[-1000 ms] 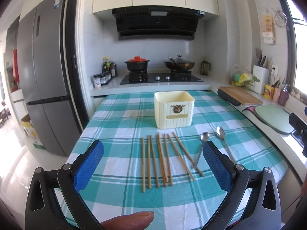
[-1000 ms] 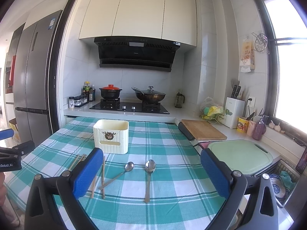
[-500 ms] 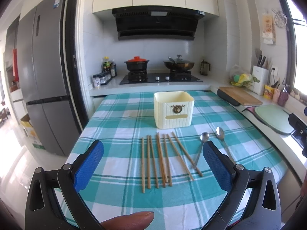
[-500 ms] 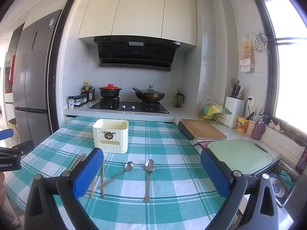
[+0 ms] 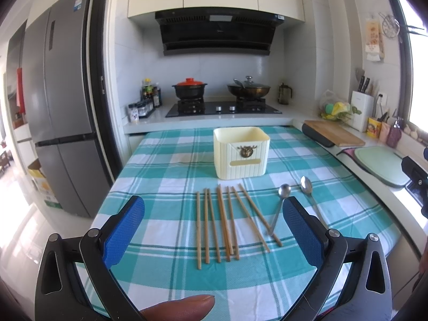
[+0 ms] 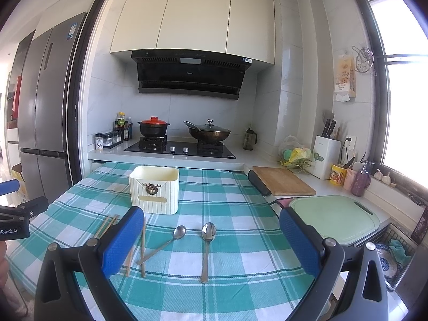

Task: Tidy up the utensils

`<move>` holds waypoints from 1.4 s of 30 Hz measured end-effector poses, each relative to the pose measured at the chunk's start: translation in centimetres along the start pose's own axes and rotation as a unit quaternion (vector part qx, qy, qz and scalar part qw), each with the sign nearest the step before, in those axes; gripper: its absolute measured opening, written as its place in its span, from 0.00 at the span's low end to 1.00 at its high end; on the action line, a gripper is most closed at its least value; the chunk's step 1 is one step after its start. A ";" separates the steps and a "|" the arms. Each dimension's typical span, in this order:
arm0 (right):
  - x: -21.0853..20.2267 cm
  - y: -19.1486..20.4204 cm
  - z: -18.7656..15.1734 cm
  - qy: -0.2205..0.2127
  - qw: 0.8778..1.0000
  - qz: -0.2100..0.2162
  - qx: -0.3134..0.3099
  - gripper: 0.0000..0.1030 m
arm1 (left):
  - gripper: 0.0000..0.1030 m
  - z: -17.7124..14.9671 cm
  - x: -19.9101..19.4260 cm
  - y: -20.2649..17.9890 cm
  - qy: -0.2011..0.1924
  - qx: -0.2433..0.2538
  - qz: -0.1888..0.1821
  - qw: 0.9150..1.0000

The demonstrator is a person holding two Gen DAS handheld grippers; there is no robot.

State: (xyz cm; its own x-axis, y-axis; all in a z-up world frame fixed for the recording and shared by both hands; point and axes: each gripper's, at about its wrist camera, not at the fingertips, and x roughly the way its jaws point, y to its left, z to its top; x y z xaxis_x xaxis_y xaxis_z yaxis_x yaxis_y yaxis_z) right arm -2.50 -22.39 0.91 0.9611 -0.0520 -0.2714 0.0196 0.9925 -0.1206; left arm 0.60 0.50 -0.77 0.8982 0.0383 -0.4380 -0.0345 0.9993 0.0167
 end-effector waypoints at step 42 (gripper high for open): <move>0.1 -0.1 -0.3 0.003 1.000 -0.002 0.003 1.00 | 1.00 -0.2 0.4 -0.7 0.006 0.007 -0.005 1.000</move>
State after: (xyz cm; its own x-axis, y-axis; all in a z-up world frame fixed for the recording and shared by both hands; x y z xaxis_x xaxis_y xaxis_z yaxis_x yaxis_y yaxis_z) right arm -2.50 -22.49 0.59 0.9593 -0.0575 -0.2764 0.0263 0.9930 -0.1153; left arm 0.87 -0.18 -1.17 0.8929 0.0286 -0.4494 -0.0195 0.9995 0.0247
